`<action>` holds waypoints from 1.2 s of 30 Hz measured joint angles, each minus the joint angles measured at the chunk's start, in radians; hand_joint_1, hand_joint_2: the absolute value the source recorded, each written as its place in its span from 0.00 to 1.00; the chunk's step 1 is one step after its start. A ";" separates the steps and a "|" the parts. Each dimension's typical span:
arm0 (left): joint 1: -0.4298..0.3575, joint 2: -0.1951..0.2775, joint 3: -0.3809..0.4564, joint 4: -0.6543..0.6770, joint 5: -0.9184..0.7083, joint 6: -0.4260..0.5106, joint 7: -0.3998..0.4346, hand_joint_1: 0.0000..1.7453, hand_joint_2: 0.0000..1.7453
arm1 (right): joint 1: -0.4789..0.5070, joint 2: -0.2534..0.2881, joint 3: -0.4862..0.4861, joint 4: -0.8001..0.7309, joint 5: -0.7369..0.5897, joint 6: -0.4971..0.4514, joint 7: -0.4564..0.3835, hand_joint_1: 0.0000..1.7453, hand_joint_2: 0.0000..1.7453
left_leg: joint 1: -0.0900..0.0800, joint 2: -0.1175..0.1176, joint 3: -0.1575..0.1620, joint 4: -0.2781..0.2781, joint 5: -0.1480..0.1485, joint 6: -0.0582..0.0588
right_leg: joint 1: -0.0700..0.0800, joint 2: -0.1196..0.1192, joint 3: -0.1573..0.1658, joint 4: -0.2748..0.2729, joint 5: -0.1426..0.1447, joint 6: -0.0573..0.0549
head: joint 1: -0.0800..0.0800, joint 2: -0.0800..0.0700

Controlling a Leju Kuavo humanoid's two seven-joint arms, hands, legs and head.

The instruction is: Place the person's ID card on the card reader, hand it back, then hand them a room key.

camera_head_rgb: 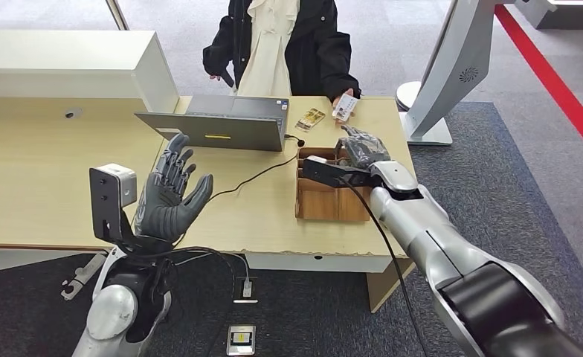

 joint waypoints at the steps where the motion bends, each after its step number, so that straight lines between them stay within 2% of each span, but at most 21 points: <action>1: 0.000 0.000 0.000 -0.001 0.000 0.000 0.001 0.00 1.00 | 0.000 0.000 0.000 0.002 0.000 0.003 0.000 0.90 1.00 | 0.000 0.000 0.000 0.000 0.000 0.000 | 0.000 0.000 0.000 0.000 0.000 0.000 | 0.000 0.000; 4: 0.000 0.001 0.000 -0.001 0.000 -0.001 0.002 0.00 1.00 | 0.000 -0.001 0.000 0.006 0.002 0.011 0.000 0.23 1.00 | 0.000 0.000 0.000 0.000 0.000 0.000 | 0.000 0.000 0.000 0.000 0.000 0.000 | 0.000 0.000; 5: 0.000 0.001 0.000 -0.002 0.000 -0.001 0.002 0.00 1.00 | 0.000 -0.001 0.000 0.008 0.002 0.013 0.000 0.04 1.00 | 0.000 0.000 0.000 0.000 0.000 0.000 | 0.000 0.000 0.000 0.000 0.000 0.000 | 0.000 0.000; 6: 0.000 0.001 0.000 -0.003 0.000 -0.002 0.002 0.00 1.00 | 0.001 -0.001 0.000 0.009 0.003 0.014 0.001 0.00 1.00 | 0.000 0.000 0.000 0.000 0.000 0.000 | 0.000 0.000 0.000 0.000 0.000 0.000 | 0.000 0.000; 36: 0.000 0.008 0.002 -0.017 -0.014 -0.018 0.009 0.00 1.00 | 0.000 -0.016 -0.001 0.019 -0.011 -0.002 0.023 0.00 1.00 | 0.000 0.000 0.000 0.000 0.000 0.000 | 0.000 0.000 0.000 0.000 0.000 0.000 | 0.000 0.000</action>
